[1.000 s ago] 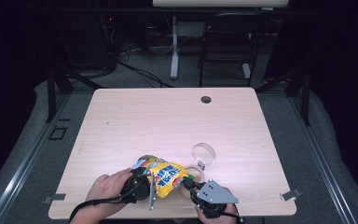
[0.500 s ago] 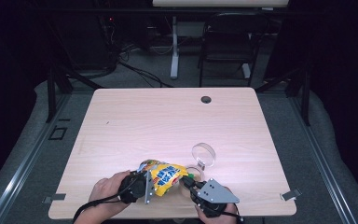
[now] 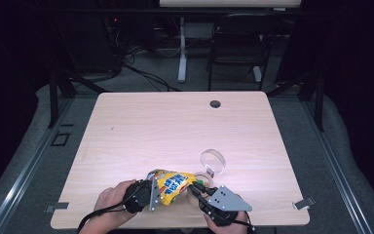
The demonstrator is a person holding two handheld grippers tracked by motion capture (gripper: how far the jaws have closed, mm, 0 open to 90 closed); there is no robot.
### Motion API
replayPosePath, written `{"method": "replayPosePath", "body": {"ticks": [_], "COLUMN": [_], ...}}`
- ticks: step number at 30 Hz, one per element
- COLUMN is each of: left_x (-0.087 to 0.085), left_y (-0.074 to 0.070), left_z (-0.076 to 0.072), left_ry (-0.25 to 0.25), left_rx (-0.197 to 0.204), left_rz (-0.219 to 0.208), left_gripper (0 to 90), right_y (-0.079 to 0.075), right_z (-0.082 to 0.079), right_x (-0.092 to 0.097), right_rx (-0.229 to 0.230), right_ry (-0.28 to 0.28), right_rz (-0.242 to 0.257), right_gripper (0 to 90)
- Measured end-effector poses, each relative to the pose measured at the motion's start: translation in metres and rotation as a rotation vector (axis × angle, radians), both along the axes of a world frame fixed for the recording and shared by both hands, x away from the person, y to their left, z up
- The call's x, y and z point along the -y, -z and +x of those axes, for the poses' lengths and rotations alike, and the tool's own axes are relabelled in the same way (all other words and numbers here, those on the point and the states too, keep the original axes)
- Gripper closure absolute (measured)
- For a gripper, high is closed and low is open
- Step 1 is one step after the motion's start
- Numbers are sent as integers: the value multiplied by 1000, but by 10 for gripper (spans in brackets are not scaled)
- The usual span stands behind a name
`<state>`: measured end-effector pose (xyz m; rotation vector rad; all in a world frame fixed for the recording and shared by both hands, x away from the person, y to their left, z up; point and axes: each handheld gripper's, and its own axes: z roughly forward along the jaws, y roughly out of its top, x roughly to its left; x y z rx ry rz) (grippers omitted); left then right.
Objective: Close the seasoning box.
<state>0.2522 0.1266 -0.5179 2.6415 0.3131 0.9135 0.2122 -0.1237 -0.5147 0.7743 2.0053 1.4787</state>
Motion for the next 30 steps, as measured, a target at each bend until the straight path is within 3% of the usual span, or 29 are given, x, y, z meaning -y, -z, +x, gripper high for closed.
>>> {"method": "replayPosePath", "body": {"ticks": [10, 13, 21, 29, 30], "left_x": [-7, -8, -12, -13, -14], "left_y": [4, 5, 7, 8, 10], "left_z": [5, 6, 9, 9, 10], "left_ry": [-13, -15, -22, -21, -26], "left_rx": [-74, -81, -116, -124, -134], "left_rz": [-56, -72, -136, -144, -162], "left_gripper": [850, 852, 858, 865, 869], "right_y": [0, 0, 1, 2, 2], "right_z": [1, 2, 2, 4, 4], "right_x": [5, 5, 5, 4, 4], "right_rx": [-2, -5, -9, -15, -14], "right_ry": [7, 11, 13, 14, 17], "right_rz": [29, 32, 25, 19, 20], "right_gripper": [648, 622, 611, 605, 594]}}
